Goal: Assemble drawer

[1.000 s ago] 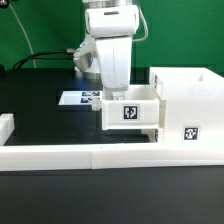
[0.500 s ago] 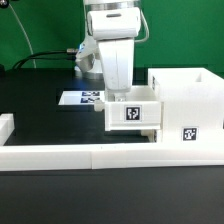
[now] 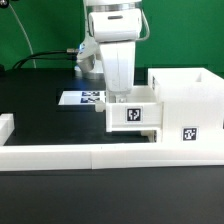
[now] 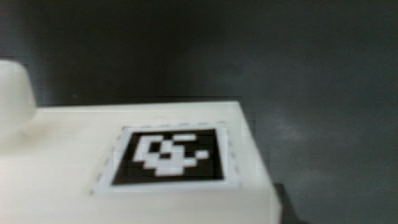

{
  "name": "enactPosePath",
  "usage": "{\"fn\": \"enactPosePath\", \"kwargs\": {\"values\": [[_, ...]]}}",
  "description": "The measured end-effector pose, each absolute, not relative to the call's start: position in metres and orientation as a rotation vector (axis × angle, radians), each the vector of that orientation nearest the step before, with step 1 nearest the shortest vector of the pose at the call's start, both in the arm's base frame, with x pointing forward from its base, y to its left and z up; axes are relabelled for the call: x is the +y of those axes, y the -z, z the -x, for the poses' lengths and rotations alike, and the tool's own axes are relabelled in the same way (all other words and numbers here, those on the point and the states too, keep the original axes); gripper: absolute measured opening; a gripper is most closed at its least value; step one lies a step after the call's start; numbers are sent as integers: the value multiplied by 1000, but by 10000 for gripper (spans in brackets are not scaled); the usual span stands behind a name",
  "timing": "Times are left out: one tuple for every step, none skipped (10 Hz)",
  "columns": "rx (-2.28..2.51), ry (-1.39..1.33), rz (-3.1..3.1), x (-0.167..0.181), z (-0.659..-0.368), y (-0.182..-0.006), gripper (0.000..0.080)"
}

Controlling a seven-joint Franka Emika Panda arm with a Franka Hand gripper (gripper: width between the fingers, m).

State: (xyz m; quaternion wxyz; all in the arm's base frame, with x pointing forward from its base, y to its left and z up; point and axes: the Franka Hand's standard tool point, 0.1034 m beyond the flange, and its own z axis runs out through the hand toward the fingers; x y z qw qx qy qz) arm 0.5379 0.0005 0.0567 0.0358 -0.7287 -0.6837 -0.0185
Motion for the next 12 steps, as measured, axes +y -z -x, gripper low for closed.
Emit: {"fn": "enactPosePath", "kwargs": {"values": [[-2103, 57, 2235, 2, -538, -57, 42], [-2108, 59, 2231, 4, -538, -57, 42], [-2103, 60, 2235, 7, -538, -57, 42], [-2092, 60, 2244, 7, -538, -57, 42], [-2082, 60, 2253, 9, -538, -57, 42], [-2077, 60, 2257, 10, -538, -57, 42], [-2079, 60, 2255, 10, -538, -57, 42], [-2087, 69, 2253, 9, -539, -57, 42], [-2073, 87, 2273, 6, -538, -56, 42], [-2074, 82, 2272, 5, -538, -56, 42], [-2074, 82, 2272, 5, -538, -56, 42], [-2083, 82, 2265, 5, -538, -55, 42]]}}
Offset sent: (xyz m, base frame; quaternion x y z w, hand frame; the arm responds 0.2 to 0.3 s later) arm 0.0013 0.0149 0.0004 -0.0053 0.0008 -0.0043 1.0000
